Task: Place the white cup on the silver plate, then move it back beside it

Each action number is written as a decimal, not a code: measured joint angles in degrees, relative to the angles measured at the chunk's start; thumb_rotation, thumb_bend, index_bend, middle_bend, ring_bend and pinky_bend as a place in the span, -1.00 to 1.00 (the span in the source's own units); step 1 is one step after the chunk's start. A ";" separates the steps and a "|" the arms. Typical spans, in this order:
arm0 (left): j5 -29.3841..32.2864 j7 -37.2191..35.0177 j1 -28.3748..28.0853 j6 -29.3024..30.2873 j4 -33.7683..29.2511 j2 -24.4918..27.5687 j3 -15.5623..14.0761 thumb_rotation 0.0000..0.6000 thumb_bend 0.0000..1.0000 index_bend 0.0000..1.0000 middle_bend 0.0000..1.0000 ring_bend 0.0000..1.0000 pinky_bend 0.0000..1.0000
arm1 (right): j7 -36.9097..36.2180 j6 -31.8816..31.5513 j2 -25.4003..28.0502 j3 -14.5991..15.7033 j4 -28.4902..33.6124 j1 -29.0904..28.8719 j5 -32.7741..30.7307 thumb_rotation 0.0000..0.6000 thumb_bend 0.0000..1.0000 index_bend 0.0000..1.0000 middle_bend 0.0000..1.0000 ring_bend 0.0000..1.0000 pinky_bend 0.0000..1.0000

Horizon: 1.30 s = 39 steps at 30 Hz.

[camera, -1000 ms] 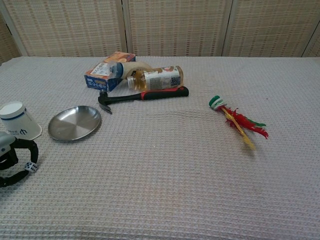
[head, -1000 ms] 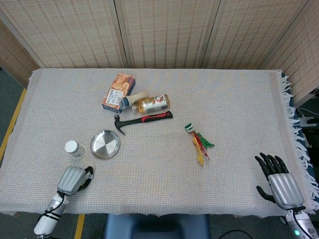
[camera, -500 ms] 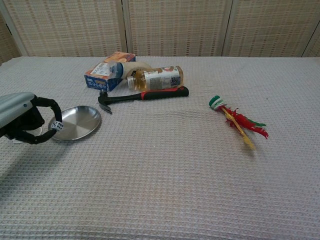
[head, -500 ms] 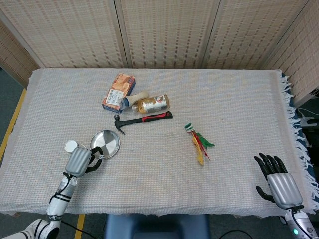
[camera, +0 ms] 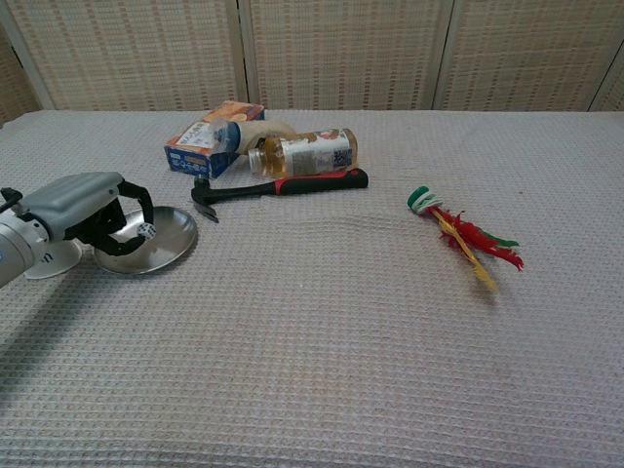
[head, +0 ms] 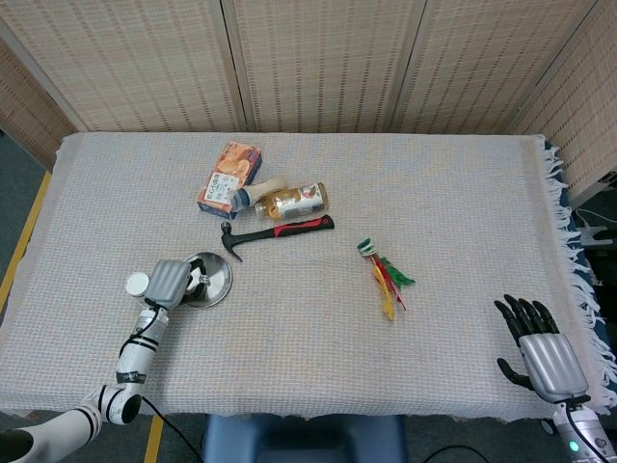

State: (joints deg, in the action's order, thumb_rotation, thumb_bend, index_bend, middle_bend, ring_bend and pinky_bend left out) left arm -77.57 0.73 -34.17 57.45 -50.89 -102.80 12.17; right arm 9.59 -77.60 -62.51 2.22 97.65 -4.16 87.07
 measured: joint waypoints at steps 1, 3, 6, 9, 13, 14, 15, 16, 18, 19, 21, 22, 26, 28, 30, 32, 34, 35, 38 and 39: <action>-0.02 0.08 -0.06 -0.07 -0.02 0.15 -0.21 1.00 -0.23 -0.41 1.00 1.00 1.00 | 0.06 0.11 -0.05 -0.02 -0.01 -0.05 -0.07 1.00 -0.59 -1.00 -1.00 -1.00 -1.00; -0.23 0.37 -0.11 -0.06 -0.62 0.78 -0.67 1.00 -0.22 -0.59 1.00 1.00 1.00 | 0.22 0.32 -0.15 -0.02 -0.05 -0.13 -0.19 1.00 -0.59 -1.00 -1.00 -1.00 -1.00; -0.26 1.42 -0.10 0.04 -2.21 1.85 -1.09 1.00 -0.22 -0.67 1.00 1.00 1.00 | 0.45 0.55 -0.28 0.01 -0.02 -0.22 -0.32 1.00 -0.59 -1.00 -1.00 -1.00 -1.00; -0.02 2.32 0.03 0.31 -4.09 2.95 -1.25 1.00 -0.22 -0.68 1.00 1.00 1.00 | 0.53 0.40 -0.28 0.08 0.04 -0.17 -0.19 1.00 -0.59 -1.00 -1.00 -1.00 -1.00; -0.53 2.52 0.83 2.15 -8.25 4.95 -1.70 1.00 -0.23 -0.70 0.93 0.96 1.00 | 0.45 0.19 -0.18 0.15 0.16 -0.07 -0.08 1.00 -0.59 -1.00 -1.00 -1.00 -1.00; -0.95 2.42 1.21 3.14 -9.62 5.58 -1.90 1.00 -0.23 -0.71 0.83 0.90 1.00 | 0.47 0.21 -0.17 0.17 0.17 -0.08 -0.06 1.00 -0.59 -1.00 -1.00 -1.00 -1.00; -1.68 2.34 1.82 4.84 -11.54 6.52 -2.23 1.00 -0.23 -0.73 0.67 0.85 1.00 | 0.49 0.25 -0.16 0.21 0.18 -0.08 -0.05 1.00 -0.59 -1.00 -1.00 -1.00 -1.00; -2.32 2.36 2.37 6.33 -13.08 7.32 -2.53 1.00 -0.24 -0.75 0.31 0.79 1.00 | 0.50 0.29 -0.13 0.25 0.23 -0.10 0.01 1.00 -0.59 -1.00 -1.00 -1.00 -1.00; -3.62 2.93 3.90 10.06 -17.10 9.63 -3.39 1.00 -0.26 -0.79 -0.23 0.56 0.96 | 0.55 0.32 -0.12 0.34 0.29 -0.11 0.14 1.00 -0.59 -1.00 -1.00 -1.00 -1.00; -3.98 3.55 4.60 11.44 -18.96 10.82 -3.83 1.00 -0.27 -0.84 -0.57 0.11 0.73 | 0.56 0.32 -0.10 0.40 0.33 -0.11 0.22 1.00 -0.59 -1.00 -1.00 -1.00 -1.00; -4.37 5.89 6.21 13.28 -23.47 13.94 -4.87 1.00 -0.29 -0.91 -0.86 -0.66 0.29 | 0.54 0.31 -0.04 0.51 0.41 -0.09 0.40 1.00 -0.59 -1.00 -1.00 -1.00 -1.00; -4.41 7.28 6.86 13.65 -25.25 15.21 -5.26 1.00 -0.30 -0.94 -0.93 -0.85 0.17 | 0.51 0.28 0.02 0.58 0.49 -0.07 0.52 1.00 -0.59 -1.00 -1.00 -1.00 -1.00; -3.38 13.01 9.48 14.49 -29.71 20.21 -6.71 1.00 -0.30 -1.00 -1.00 -1.00 -0.23 | 0.36 0.17 0.21 0.86 0.70 0.01 1.02 1.00 -0.59 -1.00 -1.00 -1.00 -1.00; -1.44 13.71 9.83 13.18 -30.05 21.61 -6.84 1.00 -0.31 -1.00 -1.00 -1.00 -0.41 | 0.34 0.13 0.32 1.06 0.87 0.05 1.33 1.00 -0.59 -1.00 -1.00 -1.00 -1.00; 0.42 13.90 9.78 11.63 -29.27 21.68 -6.59 1.00 -0.31 -0.99 -1.00 -1.00 -0.37 | 0.33 0.05 0.37 1.13 0.97 0.10 1.44 1.00 -0.59 -1.00 -1.00 -1.00 -1.00; 2.23 15.00 9.65 10.80 -28.15 21.37 -6.24 1.00 -0.31 -0.96 -1.00 -1.00 -0.26 | 0.35 -0.13 0.40 1.10 1.02 0.16 1.44 1.00 -0.59 -1.00 -1.00 -1.00 -1.00; 4.91 16.87 9.46 9.28 -26.88 20.99 -5.81 1.00 -0.30 -0.91 -0.99 -1.00 -0.20 | 0.46 -0.32 0.39 0.99 1.03 0.24 1.32 1.00 -0.59 -1.00 -1.00 -1.00 -1.00; 6.00 17.57 9.36 8.45 -26.40 20.87 -5.67 1.00 -0.30 -0.89 -0.98 -1.00 -0.18 | 0.51 -0.33 0.37 0.95 1.03 0.25 1.25 1.00 -0.59 -1.00 -1.00 -1.00 -1.00; 8.68 19.53 9.09 6.41 -25.32 20.62 -5.36 1.00 -0.26 -0.79 -0.91 -0.97 -0.08 | 0.73 -0.05 0.23 0.90 0.95 0.18 1.01 1.00 -0.59 -1.00 -1.00 -1.00 -1.00; 9.20 20.14 9.04 6.24 -25.06 20.52 -5.27 1.00 -0.23 -0.75 -0.87 -0.94 -0.04 | 0.77 0.10 0.20 0.90 0.94 0.13 0.94 1.00 -0.59 -1.00 -1.00 -1.00 -1.00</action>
State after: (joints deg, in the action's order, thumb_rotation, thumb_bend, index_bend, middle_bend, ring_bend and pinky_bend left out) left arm -68.37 20.87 -25.13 63.69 -75.94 -82.28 6.91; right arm 10.36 -77.51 -62.31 3.12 98.59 -4.04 88.01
